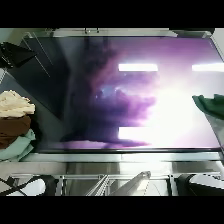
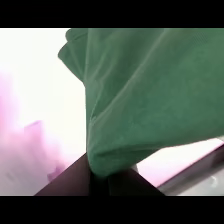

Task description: Fold the shirts.

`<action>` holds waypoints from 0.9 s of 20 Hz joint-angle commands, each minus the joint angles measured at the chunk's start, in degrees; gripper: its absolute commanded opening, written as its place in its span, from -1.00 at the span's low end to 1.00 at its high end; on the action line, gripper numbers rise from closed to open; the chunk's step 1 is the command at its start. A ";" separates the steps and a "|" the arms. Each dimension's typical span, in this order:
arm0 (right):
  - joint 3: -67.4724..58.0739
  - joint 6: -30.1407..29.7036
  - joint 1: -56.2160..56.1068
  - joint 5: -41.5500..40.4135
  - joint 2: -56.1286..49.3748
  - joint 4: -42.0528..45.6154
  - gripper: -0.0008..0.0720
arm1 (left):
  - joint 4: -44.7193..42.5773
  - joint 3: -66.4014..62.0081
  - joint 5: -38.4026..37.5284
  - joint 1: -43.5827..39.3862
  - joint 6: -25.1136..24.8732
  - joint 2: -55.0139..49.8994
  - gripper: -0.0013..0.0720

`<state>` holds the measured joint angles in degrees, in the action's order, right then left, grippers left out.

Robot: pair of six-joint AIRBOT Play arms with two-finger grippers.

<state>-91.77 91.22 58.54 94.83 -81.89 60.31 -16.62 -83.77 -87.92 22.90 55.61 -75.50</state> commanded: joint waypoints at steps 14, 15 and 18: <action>12.07 5.68 1.73 4.13 2.01 42.75 -0.94 | -0.24 -0.04 -0.59 -0.02 -0.07 -0.02 -0.92; 13.55 5.70 1.73 3.32 1.99 42.71 -0.91 | -0.24 -0.04 -0.59 -0.02 -0.07 -0.02 -0.92; 15.74 6.12 1.73 2.89 1.60 42.56 0.63 | -0.24 -0.04 -0.61 -0.02 -0.07 -0.02 -0.92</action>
<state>-78.67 95.98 60.25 98.70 -80.03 99.29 -16.86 -83.77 -88.55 22.90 55.57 -75.50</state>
